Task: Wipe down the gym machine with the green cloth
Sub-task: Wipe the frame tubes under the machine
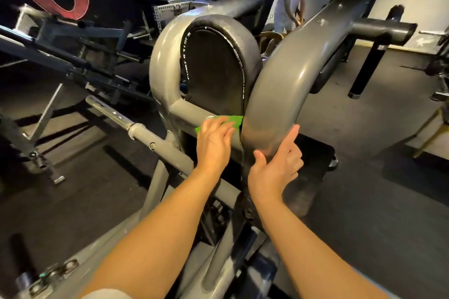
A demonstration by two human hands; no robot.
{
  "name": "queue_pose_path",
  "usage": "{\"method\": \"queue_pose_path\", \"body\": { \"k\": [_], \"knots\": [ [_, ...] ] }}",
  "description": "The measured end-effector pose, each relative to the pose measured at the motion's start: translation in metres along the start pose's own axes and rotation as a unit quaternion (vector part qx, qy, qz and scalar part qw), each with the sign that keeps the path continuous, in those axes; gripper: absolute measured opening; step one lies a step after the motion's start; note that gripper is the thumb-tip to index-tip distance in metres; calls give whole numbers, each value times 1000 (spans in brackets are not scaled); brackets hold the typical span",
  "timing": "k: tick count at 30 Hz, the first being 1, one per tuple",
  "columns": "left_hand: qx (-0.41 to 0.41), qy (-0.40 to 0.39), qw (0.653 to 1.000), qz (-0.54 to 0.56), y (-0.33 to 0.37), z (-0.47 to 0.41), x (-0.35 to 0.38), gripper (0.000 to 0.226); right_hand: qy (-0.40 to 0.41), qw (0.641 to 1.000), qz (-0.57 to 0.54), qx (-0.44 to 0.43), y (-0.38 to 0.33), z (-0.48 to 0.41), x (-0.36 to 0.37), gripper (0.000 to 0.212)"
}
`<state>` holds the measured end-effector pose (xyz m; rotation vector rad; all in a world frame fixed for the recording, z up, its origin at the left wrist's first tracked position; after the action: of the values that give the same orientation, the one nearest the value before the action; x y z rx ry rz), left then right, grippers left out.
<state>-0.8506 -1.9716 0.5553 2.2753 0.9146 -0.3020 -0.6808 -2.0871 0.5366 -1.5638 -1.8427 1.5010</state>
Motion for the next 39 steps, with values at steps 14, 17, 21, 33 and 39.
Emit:
{"method": "queue_pose_path", "body": {
  "k": [14, 17, 21, 33, 39],
  "knots": [
    [-90, -53, 995, -2, -9, 1, 10, 30, 7, 1000, -13, 11, 0, 1, -2, 112],
    [-76, -66, 995, 16, -12, 8, 6, 31, 8, 1000, -18, 10, 1, 2, 0, 111],
    [-115, -63, 991, -13, -63, -38, 7, 30, 14, 1000, -17, 5, 1, 2, 1, 110],
    [-61, -115, 991, -24, -24, -22, 4, 28, 8, 1000, -13, 7, 2, 0, -1, 111],
    [-177, -143, 968, -109, -115, -76, 2, 33, 5, 1000, -12, -4, 2, 0, 0, 110]
  ]
}}
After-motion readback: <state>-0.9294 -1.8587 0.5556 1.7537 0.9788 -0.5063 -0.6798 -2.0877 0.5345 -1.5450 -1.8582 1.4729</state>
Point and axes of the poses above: each hand's wrist, its own z-axis away from the middle knuckle, its own x-axis out of the palm, y = z × x, the point moved 10 cm from there along -z, towards the middle knuckle, and after that the axes turned 9 degrees about y, right-handed, at the moved point
